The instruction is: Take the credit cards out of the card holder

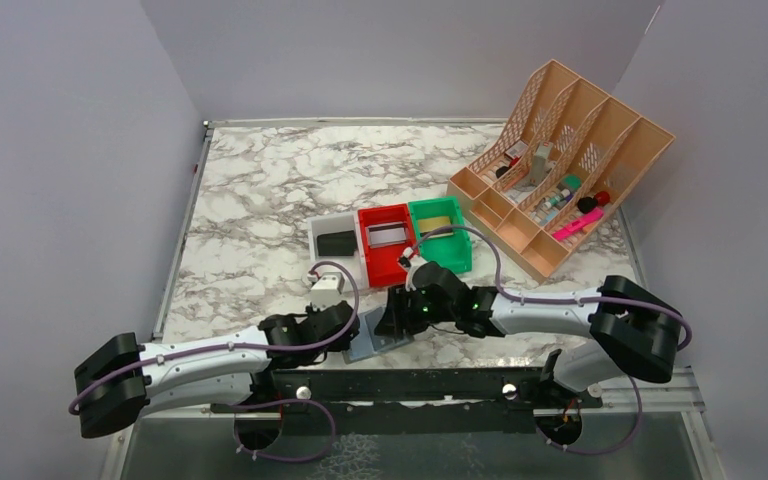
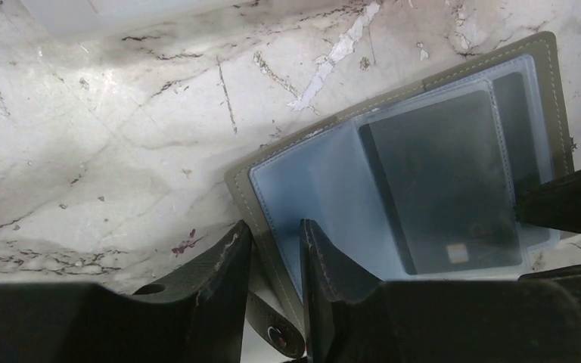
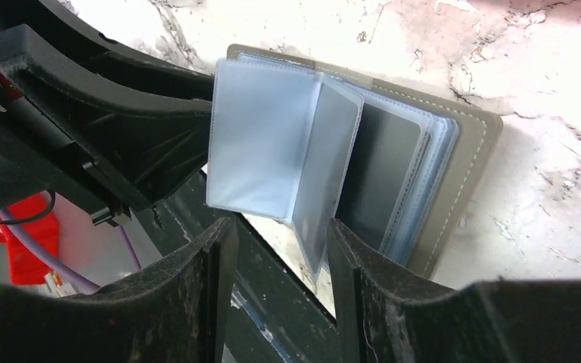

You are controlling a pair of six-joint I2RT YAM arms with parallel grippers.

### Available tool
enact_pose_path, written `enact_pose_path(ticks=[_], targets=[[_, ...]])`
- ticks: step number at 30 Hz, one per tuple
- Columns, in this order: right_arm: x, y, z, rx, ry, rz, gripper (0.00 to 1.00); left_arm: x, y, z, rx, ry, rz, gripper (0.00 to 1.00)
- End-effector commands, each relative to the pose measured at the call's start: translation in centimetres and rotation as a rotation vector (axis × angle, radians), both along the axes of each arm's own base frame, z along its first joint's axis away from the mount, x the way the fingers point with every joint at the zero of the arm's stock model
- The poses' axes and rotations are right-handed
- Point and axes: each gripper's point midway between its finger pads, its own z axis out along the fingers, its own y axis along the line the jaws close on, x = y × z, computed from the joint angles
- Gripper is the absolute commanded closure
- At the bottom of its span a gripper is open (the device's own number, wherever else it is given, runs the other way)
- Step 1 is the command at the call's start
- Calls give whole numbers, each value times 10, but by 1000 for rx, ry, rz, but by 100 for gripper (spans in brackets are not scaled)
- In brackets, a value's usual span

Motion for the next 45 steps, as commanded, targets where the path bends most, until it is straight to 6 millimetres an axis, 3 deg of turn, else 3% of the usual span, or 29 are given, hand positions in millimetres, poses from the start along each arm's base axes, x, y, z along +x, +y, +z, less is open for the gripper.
enact_pose_path(ticks=[1,5,9,13,17,21,31,42,45], targets=[[-3,18,10,76,14,42,49,0,-26,4,-82,-1,-65,69],[-2,19,8,73,18,39,49,3,-34,7,-87,-12,-88,69],[6,5,2,11,0,-33,51,5,-36,8,-78,-20,-95,69],[12,-10,0,-25,-18,-102,56,6,-34,8,-73,-28,-93,69],[15,-21,3,-26,-40,-148,68,7,-30,12,-71,-41,-81,69],[5,-9,18,46,-58,-48,69,9,-30,18,-85,-54,-76,68],[-11,37,23,138,8,136,63,9,-23,19,-65,-48,-43,67],[2,20,33,87,-73,63,55,20,-4,54,-60,-103,70,49],[17,13,41,46,-126,0,54,21,-2,63,-68,-120,75,45]])
